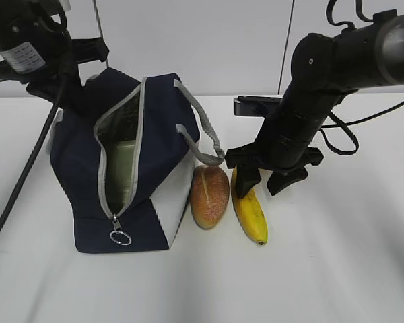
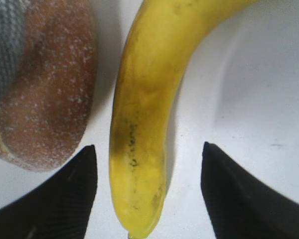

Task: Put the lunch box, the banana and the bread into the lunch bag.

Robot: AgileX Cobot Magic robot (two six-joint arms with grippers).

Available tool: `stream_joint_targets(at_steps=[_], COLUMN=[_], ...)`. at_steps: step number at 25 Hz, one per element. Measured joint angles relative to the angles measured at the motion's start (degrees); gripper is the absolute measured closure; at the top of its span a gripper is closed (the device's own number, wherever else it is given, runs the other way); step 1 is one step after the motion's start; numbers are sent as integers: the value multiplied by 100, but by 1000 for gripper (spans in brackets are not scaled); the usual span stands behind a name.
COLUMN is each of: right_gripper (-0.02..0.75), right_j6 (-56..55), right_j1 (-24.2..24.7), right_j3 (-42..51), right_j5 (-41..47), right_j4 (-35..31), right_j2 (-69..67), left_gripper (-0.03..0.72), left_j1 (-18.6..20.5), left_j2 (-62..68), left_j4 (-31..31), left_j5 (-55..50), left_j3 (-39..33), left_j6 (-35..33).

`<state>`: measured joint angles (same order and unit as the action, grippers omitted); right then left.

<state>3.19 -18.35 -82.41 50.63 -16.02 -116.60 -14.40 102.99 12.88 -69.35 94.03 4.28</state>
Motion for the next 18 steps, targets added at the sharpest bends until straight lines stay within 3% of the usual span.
stream_joint_targets(at_steps=[3,18], right_gripper=[240,255], right_j6=[184,596], right_j1=[0,0], right_j3=[0,0], right_j5=[-43,-69], right_j4=[-75,-487], right_j2=[0,-424], left_gripper=[667,690], left_j1=[0,0], left_j2=[0,0], left_j4=[-7,-7], left_j5=[0,17], left_j3=[0,0], left_j6=[-1,-5])
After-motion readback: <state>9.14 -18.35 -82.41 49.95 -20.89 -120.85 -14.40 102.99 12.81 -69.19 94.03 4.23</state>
